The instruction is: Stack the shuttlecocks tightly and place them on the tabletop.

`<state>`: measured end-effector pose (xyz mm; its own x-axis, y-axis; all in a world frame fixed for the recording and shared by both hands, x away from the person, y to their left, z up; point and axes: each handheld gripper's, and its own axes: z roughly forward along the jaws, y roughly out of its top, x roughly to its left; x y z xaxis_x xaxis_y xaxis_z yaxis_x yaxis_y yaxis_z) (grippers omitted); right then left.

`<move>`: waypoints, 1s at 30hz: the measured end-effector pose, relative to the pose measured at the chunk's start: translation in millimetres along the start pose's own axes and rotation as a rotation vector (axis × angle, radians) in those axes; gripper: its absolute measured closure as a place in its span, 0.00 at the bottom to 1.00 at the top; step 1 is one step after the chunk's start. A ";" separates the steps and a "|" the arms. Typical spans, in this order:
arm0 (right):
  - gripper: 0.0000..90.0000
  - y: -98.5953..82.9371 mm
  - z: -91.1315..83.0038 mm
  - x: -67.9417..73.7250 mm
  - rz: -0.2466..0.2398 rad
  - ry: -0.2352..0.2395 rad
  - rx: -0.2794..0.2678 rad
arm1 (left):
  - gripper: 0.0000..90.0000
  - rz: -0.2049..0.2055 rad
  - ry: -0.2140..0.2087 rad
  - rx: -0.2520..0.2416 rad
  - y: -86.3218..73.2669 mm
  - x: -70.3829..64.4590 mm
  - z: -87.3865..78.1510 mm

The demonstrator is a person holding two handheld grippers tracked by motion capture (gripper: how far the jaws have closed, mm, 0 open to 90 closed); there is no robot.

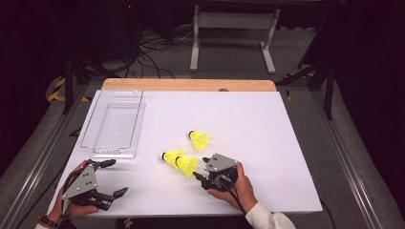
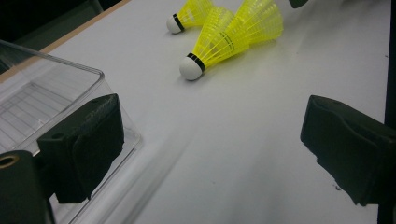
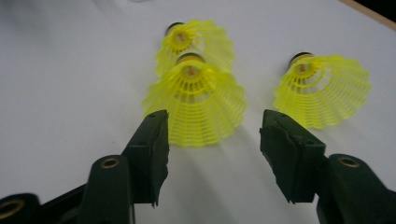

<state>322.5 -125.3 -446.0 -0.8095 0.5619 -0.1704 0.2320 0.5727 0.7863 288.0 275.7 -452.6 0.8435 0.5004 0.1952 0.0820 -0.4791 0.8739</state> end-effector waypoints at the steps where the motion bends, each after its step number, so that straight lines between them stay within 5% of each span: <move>1: 0.51 -1.1 -1.9 2.9 -0.006 -0.004 -0.001 | 0.08 0.001 -0.001 -0.004 0.2 -0.1 0.1; 7: 0.55 -0.6 0.9 14.9 -0.009 0.039 0.006 | 0.08 0.005 0.001 -0.004 1.1 -0.6 -0.1; 14: 0.63 7.1 23.3 17.8 0.021 0.047 0.024 | 0.08 0.004 0.001 0.001 0.6 -0.1 0.0; 23: 1.00 14.8 38.8 13.7 0.018 0.044 0.026 | 0.08 0.002 -0.007 0.007 0.0 -0.6 1.9; 30: 1.00 21.7 40.0 11.5 -0.021 0.072 0.001 | 0.08 0.003 -0.007 0.006 -0.2 0.0 2.4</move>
<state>339.8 -82.5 -454.7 -0.8511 0.5051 -0.1433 0.2150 0.5843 0.7826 289.2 274.0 -453.9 0.8473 0.4942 0.1944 0.0831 -0.4848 0.8706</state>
